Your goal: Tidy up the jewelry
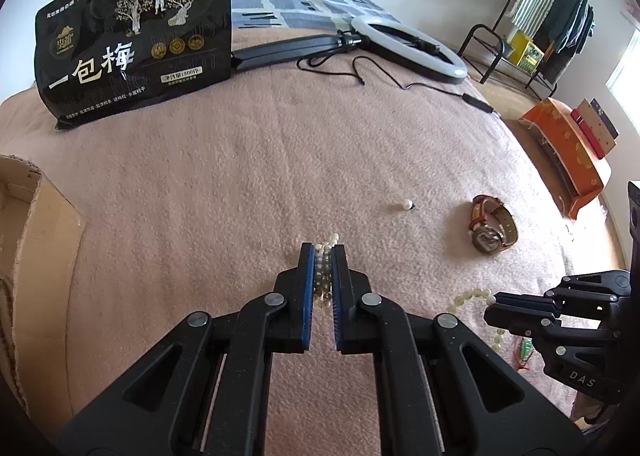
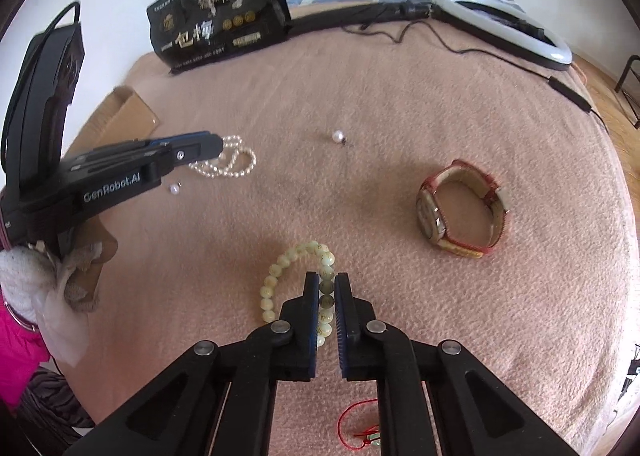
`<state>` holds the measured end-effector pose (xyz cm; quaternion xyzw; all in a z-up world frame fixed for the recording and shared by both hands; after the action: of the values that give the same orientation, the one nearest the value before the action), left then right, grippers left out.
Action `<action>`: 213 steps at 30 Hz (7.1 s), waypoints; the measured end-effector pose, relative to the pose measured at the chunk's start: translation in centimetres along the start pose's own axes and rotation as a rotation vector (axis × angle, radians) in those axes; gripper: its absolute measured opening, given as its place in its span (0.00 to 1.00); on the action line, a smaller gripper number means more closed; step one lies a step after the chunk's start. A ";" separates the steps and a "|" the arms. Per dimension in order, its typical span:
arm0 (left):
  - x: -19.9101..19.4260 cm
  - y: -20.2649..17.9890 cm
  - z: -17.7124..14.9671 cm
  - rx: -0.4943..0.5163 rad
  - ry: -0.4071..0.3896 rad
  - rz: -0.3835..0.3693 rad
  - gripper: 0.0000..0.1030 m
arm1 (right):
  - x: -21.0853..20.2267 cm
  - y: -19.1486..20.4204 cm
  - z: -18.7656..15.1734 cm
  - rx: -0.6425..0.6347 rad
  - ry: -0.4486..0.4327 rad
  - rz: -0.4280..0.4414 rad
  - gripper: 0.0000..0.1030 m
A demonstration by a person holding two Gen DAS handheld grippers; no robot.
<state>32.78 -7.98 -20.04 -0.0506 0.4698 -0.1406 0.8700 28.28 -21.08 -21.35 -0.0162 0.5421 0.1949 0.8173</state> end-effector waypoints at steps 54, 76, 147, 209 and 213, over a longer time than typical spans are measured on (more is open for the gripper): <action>-23.2 8.9 -0.5 -0.102 -0.283 0.077 0.05 | -11.3 12.3 5.0 -0.142 -0.290 0.092 0.05; -25.6 20.4 -4.1 -0.259 -0.307 0.196 0.05 | -6.2 24.9 8.9 -0.274 -0.241 0.211 0.05; -23.5 22.7 -7.3 -0.253 -0.238 0.332 0.28 | -0.9 30.2 11.1 -0.306 -0.226 0.166 0.82; -19.3 2.0 -2.5 0.022 -0.248 0.072 0.63 | -16.8 -1.6 4.2 0.030 -0.380 -0.193 1.00; -17.8 1.8 -2.4 0.018 -0.226 0.064 0.63 | -15.9 -3.8 3.7 0.066 -0.358 -0.207 1.00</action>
<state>21.89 -0.98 -7.43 -0.0434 0.3690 -0.1103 0.9219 27.51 -28.49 -6.34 -0.0100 0.3896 0.0920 0.9163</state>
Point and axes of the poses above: each gripper's, at about its wrist camera, not at the fingertips, and x roughly the way its jaws point, y to its left, z to its top, the point moved 6 cm from there along x, roughly the way its jaws point, and after that the axes turned 2 degrees about -y, right-handed, at the moved point
